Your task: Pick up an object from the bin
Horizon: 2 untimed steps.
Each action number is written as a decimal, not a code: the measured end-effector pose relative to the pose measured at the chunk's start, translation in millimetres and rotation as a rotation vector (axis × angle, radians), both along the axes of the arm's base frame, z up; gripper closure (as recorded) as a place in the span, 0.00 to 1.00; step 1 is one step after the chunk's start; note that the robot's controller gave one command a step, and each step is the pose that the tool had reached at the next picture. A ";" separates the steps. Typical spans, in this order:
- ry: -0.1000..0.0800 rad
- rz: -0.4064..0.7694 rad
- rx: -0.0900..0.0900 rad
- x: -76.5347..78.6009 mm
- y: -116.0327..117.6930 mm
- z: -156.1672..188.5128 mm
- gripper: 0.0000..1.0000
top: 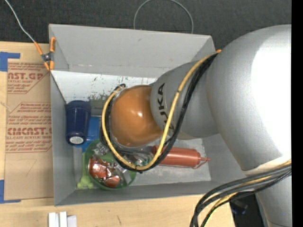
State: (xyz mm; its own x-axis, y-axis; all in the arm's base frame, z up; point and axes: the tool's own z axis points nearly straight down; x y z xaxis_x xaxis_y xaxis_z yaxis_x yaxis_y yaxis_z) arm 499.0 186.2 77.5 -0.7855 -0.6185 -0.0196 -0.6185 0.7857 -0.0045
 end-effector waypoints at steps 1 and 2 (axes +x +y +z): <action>0.021 -0.187 0.000 5.9 -17.6 -2.3 1.00; 0.021 -0.187 0.000 5.9 -17.6 -2.3 1.00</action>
Offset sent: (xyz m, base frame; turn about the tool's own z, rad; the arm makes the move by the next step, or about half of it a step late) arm 0.0000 0.0000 0.0000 0.0000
